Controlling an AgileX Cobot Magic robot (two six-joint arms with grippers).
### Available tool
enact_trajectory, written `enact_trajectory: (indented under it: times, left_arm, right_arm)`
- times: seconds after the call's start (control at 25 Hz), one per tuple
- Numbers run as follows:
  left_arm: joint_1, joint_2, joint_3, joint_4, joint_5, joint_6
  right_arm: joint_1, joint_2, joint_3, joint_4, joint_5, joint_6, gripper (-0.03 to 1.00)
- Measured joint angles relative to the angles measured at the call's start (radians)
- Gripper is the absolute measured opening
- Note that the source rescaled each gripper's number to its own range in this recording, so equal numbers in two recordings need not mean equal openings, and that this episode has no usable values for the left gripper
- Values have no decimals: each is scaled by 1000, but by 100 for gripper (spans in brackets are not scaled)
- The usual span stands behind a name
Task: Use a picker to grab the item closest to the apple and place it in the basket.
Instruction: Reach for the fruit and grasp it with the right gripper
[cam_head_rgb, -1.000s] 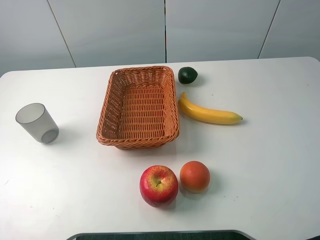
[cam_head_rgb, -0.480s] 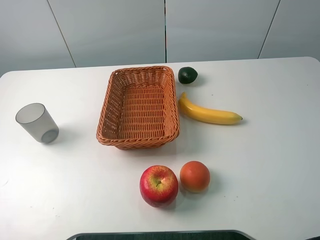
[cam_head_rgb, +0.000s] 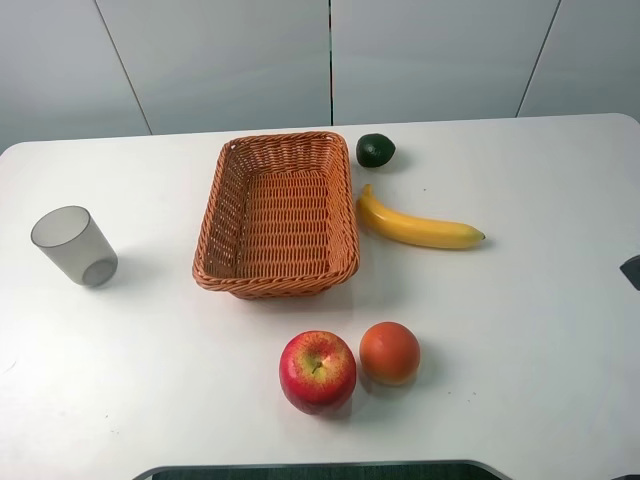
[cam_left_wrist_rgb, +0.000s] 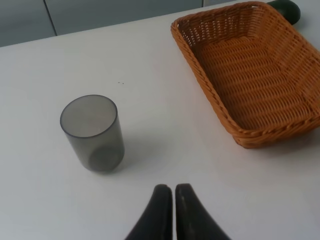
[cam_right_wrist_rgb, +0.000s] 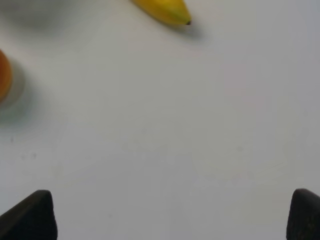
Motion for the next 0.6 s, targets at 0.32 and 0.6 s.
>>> enact_trajectory:
  times: [0.32, 0.6]
  left_arm:
    - [0, 0, 0, 0, 0, 0]
    - [0, 0, 0, 0, 0, 0]
  right_arm:
    - [196, 283, -61, -20, -21, -178, 100]
    - [354, 473, -68, 69, -108, -379, 100]
